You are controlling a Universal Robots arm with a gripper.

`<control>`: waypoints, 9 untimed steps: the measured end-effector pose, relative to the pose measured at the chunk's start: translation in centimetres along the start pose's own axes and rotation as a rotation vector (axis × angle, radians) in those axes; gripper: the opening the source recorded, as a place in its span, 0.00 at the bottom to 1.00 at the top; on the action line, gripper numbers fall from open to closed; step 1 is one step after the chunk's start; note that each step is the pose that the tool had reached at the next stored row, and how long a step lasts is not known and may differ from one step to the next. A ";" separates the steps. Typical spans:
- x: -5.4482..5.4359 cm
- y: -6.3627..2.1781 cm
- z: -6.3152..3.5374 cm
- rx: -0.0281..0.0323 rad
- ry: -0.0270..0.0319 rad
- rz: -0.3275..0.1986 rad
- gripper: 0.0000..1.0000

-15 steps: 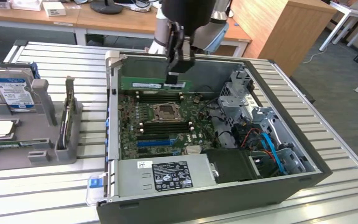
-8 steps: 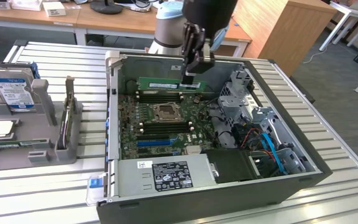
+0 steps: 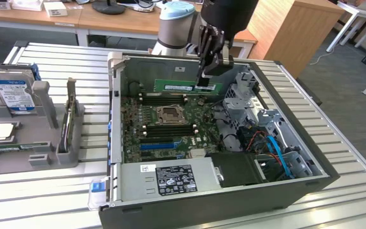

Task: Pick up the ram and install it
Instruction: 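Pick up the ram and move it above insertion slot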

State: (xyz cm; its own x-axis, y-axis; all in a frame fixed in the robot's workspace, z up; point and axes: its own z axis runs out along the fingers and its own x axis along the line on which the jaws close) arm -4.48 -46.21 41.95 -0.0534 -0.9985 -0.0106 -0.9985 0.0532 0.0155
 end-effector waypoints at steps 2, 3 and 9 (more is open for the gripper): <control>-0.3 0.00 0.04 0.0000 -0.0001 0.000 0.12; -0.6 0.00 0.06 0.0000 0.0000 0.000 0.12; -2.7 0.10 0.24 -0.0001 -0.0019 0.000 0.12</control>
State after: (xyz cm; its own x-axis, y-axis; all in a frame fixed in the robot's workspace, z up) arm -4.44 -43.55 41.73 -0.0534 -0.9985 -0.0125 -0.9985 0.0532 0.0156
